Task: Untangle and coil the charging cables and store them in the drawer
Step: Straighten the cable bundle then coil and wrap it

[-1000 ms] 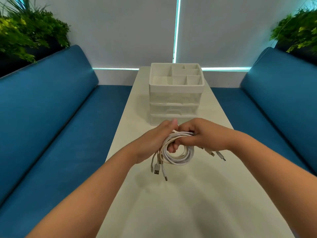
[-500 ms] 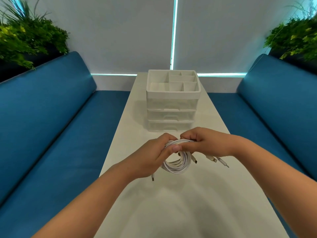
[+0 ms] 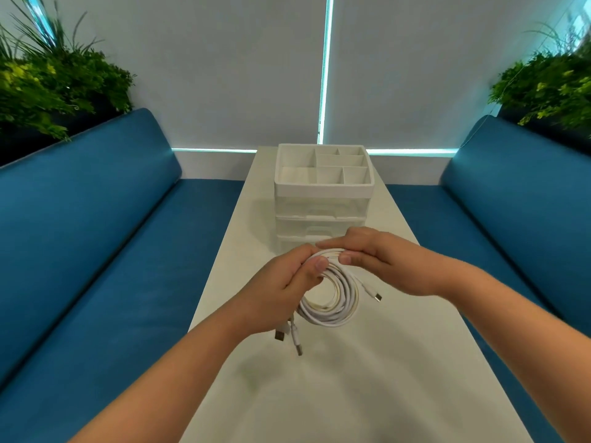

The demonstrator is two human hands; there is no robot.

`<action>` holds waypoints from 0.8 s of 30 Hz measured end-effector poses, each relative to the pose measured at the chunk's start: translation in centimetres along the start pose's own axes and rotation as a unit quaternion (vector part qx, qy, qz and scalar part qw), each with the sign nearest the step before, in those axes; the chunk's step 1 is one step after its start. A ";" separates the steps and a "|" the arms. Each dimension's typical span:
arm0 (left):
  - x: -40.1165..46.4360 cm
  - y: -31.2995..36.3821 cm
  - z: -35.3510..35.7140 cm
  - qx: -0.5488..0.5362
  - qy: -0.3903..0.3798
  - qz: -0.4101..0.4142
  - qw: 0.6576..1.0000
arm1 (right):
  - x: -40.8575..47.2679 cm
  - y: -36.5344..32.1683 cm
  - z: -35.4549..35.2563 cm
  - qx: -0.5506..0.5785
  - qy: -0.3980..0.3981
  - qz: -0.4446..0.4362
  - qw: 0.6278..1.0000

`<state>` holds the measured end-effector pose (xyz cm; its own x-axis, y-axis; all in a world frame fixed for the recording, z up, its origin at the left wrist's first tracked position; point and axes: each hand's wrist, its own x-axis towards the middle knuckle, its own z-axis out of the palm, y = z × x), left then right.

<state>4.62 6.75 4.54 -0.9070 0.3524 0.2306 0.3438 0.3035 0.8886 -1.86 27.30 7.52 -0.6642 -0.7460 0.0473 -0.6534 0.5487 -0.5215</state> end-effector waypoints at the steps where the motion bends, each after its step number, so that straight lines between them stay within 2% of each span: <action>1: 0.0 0.4 0.0 -0.001 0.013 0.012 1.000 | 0.0 0.1 0.7 -0.006 0.027 -0.012 1.000; 5: 0.2 0.8 0.2 0.032 0.055 0.031 0.997 | 0.2 0.6 3.1 -0.027 0.072 -0.021 0.997; 10: 0.5 -0.1 0.6 0.116 0.033 0.017 0.993 | 1.0 0.7 0.8 -0.016 -0.048 0.033 0.998; 12: 0.8 0.2 0.7 0.120 0.022 0.024 0.992 | 1.3 0.1 -0.1 0.011 -0.055 0.051 0.997; 16: 1.6 0.3 0.4 0.145 0.026 0.023 0.989 | 1.6 -0.9 0.5 0.115 0.040 0.087 0.989; 20: 1.9 -0.5 0.1 0.182 0.029 0.013 0.983 | 1.3 -0.9 2.8 0.250 0.134 0.154 0.947; 22: 2.0 -1.0 0.1 0.195 0.029 0.006 0.980 | 1.3 -0.9 3.6 0.299 0.147 0.195 0.922; 24: 2.0 -1.2 0.1 0.213 0.028 -0.002 0.977 | 1.3 -0.9 4.0 0.356 0.115 0.231 0.898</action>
<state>2.37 7.17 3.88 -0.9162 0.3056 0.2593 0.3997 0.6500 0.6463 -0.69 24.33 4.61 -0.9157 -0.3576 -0.1830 0.0556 0.3385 -0.9393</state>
